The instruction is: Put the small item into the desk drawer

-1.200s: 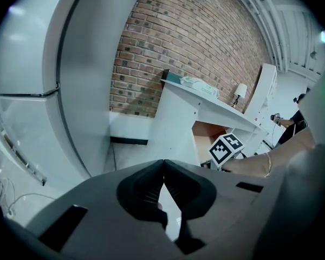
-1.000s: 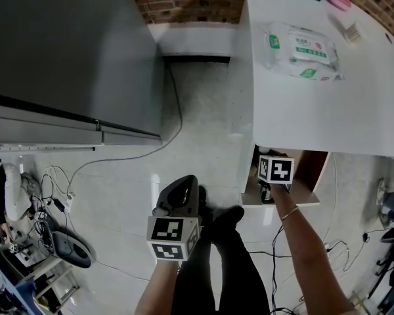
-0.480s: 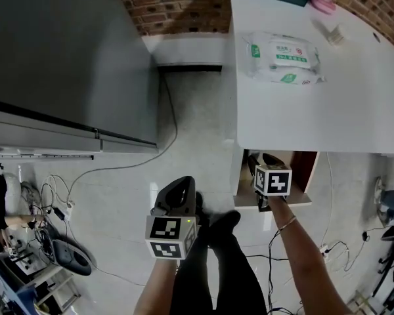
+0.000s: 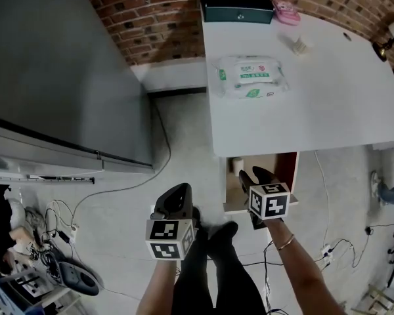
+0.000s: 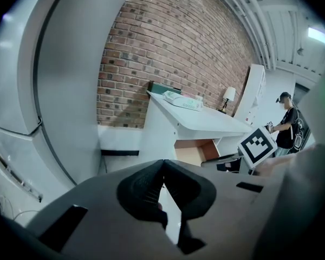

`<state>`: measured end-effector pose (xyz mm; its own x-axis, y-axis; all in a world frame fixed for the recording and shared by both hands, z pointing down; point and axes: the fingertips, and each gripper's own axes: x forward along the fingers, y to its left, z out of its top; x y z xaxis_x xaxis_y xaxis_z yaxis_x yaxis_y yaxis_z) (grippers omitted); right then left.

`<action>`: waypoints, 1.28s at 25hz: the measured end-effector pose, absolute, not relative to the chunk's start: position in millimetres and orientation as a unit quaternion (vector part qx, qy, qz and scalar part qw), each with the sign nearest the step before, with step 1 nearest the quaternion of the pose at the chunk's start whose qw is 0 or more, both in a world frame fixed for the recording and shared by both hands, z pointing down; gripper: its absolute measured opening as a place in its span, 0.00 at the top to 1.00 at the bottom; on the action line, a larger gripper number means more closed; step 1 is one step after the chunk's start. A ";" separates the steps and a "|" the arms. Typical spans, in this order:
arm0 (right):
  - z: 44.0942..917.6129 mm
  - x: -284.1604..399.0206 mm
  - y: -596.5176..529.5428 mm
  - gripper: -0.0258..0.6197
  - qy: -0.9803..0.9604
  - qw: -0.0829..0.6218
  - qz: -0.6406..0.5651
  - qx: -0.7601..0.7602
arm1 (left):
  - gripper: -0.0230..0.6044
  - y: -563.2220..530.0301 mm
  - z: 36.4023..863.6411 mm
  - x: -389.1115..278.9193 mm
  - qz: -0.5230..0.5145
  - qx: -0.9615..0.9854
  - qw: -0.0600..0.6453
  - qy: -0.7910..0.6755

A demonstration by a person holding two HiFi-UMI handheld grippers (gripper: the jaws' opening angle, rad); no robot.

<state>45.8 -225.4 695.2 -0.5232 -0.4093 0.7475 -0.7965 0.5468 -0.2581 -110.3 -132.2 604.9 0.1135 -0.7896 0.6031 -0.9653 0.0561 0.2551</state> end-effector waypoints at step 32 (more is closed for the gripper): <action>415.0 124.4 -150.7 0.83 -0.844 0.109 0.248 0.464 | 0.93 -143.9 465.9 -46.6 0.160 0.766 0.236 -0.576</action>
<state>124.4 -150.7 415.0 -0.5462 -0.7282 0.4141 -0.8364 0.4472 -0.3169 -46.6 -143.9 465.9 0.2857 -0.8067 0.5173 -0.9580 -0.2255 0.1773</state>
